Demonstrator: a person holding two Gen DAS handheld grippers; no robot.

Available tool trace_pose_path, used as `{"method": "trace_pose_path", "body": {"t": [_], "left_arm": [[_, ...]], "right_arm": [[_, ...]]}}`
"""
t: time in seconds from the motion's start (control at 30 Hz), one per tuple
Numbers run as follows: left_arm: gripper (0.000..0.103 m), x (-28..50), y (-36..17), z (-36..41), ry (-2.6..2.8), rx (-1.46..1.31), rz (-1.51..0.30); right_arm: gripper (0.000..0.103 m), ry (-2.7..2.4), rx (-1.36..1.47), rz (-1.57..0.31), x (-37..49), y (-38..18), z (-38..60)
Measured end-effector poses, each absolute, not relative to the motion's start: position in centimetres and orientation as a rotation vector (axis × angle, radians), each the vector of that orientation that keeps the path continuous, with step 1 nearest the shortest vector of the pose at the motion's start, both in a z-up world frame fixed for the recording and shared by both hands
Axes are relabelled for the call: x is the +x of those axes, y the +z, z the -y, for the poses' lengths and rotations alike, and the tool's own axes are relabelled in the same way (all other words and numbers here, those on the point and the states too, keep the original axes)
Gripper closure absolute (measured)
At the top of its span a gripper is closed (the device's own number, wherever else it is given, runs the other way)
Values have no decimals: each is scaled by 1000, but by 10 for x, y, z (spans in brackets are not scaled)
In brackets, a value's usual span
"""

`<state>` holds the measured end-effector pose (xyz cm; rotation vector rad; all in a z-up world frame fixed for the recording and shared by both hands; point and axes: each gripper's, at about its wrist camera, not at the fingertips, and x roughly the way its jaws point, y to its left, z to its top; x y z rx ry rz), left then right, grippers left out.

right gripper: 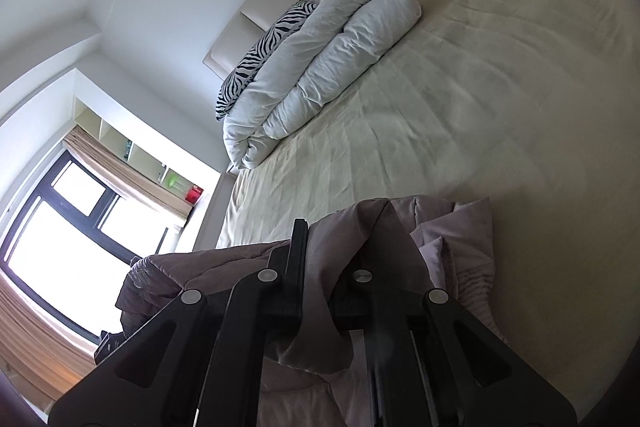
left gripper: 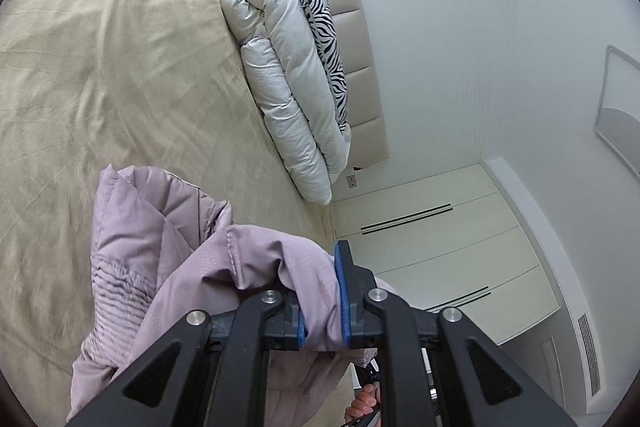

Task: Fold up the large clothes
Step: 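Fold the hem up over the coat body with both grippers and release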

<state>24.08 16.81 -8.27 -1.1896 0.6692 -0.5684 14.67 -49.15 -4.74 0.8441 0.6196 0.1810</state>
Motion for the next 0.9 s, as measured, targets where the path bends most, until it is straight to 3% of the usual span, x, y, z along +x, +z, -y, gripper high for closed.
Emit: {"method": "trace_pose_path", "body": {"t": [0.17, 0.3, 0.43, 0.57, 0.6, 0.63, 0.7, 0.77, 0.9], "left_arm": [[86, 292, -127, -163, -469, -1193, -761], [70, 320, -161, -161, -408, -1211, -825], [47, 329, -169, -155, -398, -1190, -839], [10, 319, -161, -162, -337, -1148, -791], [9, 314, -159, -165, -325, -1147, -779], [9, 310, -156, -168, -315, -1143, -777], [9, 299, -145, -169, -308, -1106, -758], [9, 289, -127, -161, -307, -1006, -745], [10, 267, -88, -117, -367, -746, -720]], "right_arm": [[96, 136, 899, -733, 214, -106, 497], [92, 131, 957, -821, 244, -160, 500], [86, 161, 1024, -859, 267, -196, 504], [79, 221, 1105, -835, 272, -206, 511], [76, 234, 1117, -825, 272, -207, 512], [72, 244, 1122, -815, 271, -206, 514], [51, 277, 1135, -785, 260, -199, 517], [8, 298, 1131, -732, 245, -185, 518], [3, 250, 1013, -744, 220, -154, 511]]}}
